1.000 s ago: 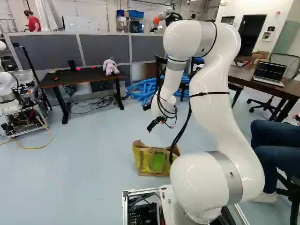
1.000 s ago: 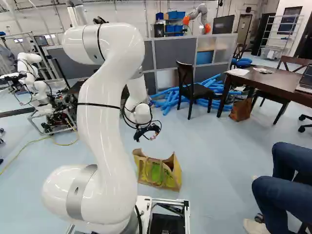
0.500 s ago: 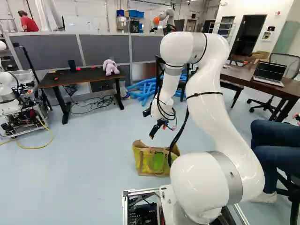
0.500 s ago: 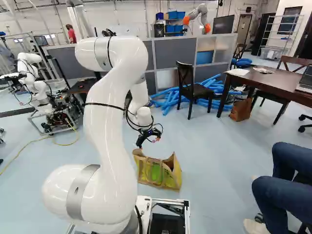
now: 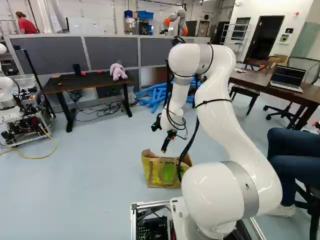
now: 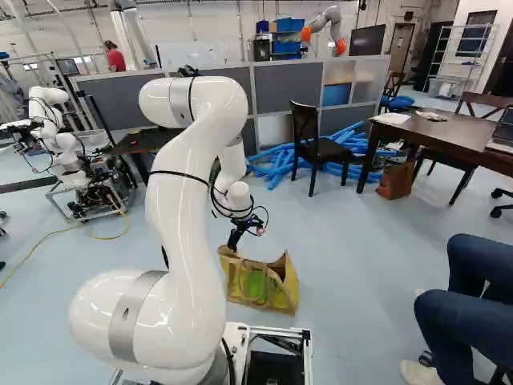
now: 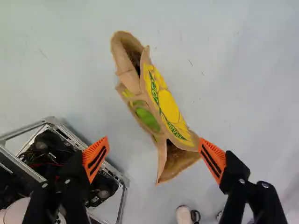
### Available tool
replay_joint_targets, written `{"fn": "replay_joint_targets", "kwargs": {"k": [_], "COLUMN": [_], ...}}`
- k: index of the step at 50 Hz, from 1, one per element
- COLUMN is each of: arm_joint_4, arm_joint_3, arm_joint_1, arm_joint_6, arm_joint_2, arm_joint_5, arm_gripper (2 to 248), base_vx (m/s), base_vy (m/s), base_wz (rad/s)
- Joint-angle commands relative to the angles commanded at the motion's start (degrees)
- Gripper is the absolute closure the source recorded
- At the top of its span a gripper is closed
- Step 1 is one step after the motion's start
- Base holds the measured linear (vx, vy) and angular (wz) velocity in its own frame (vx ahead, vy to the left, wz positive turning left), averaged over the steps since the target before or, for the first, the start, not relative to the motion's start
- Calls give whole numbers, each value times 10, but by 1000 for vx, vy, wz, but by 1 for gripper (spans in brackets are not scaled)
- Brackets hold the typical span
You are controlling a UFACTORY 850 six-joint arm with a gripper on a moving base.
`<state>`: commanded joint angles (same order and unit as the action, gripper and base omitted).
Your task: Pick up the bag on the ground and place it on the table
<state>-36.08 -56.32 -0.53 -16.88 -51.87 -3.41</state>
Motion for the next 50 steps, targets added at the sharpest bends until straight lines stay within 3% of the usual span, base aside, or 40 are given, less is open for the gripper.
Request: {"fn": "replay_joint_targets", "kwargs": {"k": [29, 50], "arm_joint_4": [0, 0], "arm_joint_3": [-46, -80], "arm_joint_1": [0, 0], "arm_joint_6": [-171, -186], "arm_joint_2": [-66, -113], "arm_joint_5": [0, -2], "arm_gripper": [3, 3], "base_vx": [0, 0], "base_vy": [0, 0], "base_wz": [0, 0]}}
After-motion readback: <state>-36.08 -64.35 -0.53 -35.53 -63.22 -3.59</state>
